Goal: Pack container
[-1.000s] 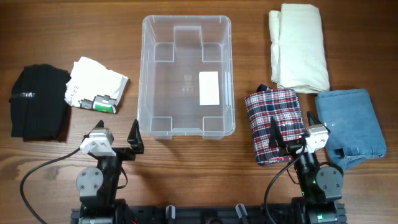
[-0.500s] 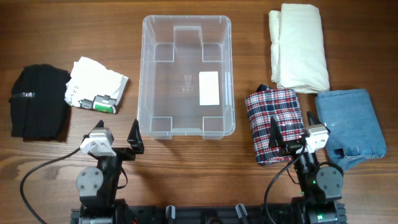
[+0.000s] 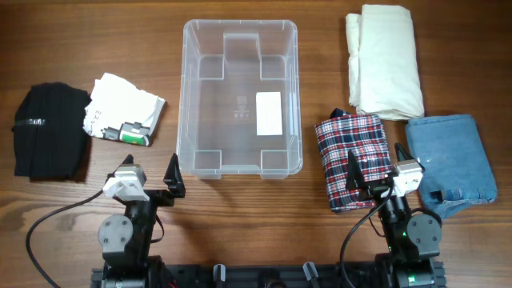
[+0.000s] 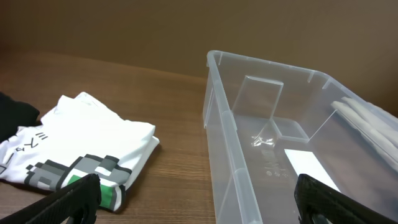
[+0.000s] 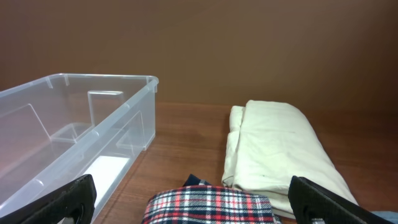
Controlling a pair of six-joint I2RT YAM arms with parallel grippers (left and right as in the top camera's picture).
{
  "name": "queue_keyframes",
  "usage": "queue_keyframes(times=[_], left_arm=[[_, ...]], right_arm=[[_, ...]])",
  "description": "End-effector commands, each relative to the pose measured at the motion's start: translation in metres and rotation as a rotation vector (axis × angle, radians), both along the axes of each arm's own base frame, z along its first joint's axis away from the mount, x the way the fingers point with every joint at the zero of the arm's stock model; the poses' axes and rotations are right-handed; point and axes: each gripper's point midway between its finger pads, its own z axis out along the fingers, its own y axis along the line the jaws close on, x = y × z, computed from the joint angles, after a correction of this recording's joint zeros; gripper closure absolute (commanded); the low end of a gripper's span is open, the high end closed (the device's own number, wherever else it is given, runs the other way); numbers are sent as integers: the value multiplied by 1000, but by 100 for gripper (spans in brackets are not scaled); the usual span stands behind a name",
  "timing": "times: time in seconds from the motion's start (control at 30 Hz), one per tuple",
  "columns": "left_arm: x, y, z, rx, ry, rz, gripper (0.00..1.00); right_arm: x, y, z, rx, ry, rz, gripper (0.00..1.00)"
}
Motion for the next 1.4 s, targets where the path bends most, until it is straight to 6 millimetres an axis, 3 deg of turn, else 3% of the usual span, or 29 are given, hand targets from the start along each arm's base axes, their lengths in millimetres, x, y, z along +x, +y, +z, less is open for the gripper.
queue_keyframes(times=[0.0, 1.23, 1.37], left_arm=[[0, 0, -1, 24, -4, -2, 0], [0, 0, -2, 24, -4, -2, 0], [0, 0, -1, 24, -4, -2, 0]], right_arm=[[0, 1, 0, -12, -3, 4, 0], [0, 1, 0, -12, -3, 4, 0], [1, -8, 1, -61, -13, -45, 0]])
